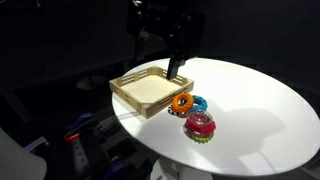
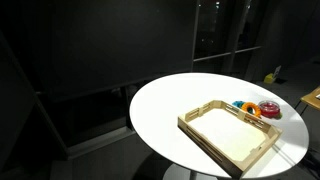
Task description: Put the clear ring in the box
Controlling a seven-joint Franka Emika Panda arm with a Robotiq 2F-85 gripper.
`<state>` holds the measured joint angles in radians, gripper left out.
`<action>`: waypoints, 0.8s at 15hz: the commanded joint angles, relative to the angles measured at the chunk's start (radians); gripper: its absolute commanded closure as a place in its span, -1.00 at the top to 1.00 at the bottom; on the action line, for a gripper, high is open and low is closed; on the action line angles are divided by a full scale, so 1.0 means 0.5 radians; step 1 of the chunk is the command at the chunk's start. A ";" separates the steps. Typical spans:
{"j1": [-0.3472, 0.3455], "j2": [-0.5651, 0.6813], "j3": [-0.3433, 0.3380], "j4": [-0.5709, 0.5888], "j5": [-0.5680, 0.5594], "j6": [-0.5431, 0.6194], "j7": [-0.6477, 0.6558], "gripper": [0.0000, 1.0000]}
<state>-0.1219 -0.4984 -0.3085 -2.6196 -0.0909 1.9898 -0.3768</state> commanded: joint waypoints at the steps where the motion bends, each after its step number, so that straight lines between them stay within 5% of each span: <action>1: -0.031 0.004 0.031 0.003 0.016 -0.005 -0.013 1.00; 12: 0.004 0.129 0.113 0.130 0.059 0.062 0.112 1.00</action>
<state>-0.1219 -0.4815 -0.2796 -2.6048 -0.0857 2.0079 -0.3562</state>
